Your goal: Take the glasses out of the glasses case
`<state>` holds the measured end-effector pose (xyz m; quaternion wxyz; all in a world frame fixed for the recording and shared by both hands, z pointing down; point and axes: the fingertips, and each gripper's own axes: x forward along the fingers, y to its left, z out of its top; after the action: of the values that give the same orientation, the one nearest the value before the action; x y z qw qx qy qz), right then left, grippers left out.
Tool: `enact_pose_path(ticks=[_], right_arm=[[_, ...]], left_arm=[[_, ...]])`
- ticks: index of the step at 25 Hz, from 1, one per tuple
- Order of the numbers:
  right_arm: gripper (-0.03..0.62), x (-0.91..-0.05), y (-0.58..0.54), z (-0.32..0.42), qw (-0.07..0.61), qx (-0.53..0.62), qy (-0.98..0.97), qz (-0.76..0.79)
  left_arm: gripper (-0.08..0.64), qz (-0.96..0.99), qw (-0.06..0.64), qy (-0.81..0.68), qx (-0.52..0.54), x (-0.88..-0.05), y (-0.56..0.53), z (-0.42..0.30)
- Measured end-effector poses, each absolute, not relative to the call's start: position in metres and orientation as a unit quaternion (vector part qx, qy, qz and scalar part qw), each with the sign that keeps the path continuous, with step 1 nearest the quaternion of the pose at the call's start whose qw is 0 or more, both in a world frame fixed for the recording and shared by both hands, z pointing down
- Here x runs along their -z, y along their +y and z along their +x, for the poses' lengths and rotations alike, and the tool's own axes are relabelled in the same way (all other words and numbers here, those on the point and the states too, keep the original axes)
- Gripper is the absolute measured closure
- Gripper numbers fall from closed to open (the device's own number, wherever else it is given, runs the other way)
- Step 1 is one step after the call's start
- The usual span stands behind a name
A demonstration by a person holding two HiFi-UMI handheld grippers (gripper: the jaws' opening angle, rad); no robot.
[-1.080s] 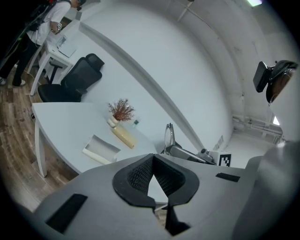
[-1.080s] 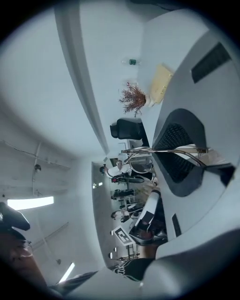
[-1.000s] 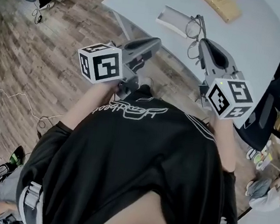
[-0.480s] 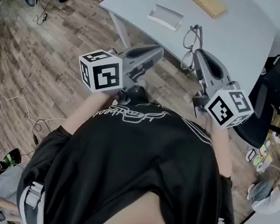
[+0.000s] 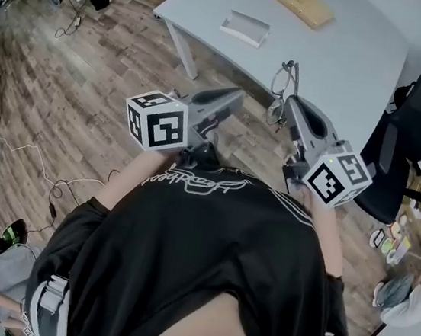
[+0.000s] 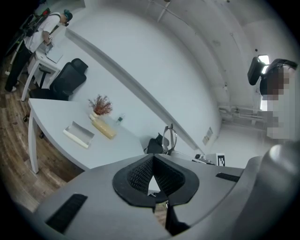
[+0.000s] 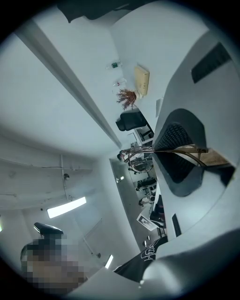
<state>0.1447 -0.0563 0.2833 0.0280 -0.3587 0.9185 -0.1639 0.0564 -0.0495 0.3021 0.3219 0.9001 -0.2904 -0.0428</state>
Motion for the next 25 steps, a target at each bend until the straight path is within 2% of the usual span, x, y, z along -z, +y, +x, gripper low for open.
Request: enact_pose_path(ticks=[25], right_arm=[[0.574,-0.296,-0.014,0.131,0.02,0.187,0.925,-0.33]], left_arm=[[0.552,0.889,0.322,-0.322,0.044,-0.302,-0.007,0.04]])
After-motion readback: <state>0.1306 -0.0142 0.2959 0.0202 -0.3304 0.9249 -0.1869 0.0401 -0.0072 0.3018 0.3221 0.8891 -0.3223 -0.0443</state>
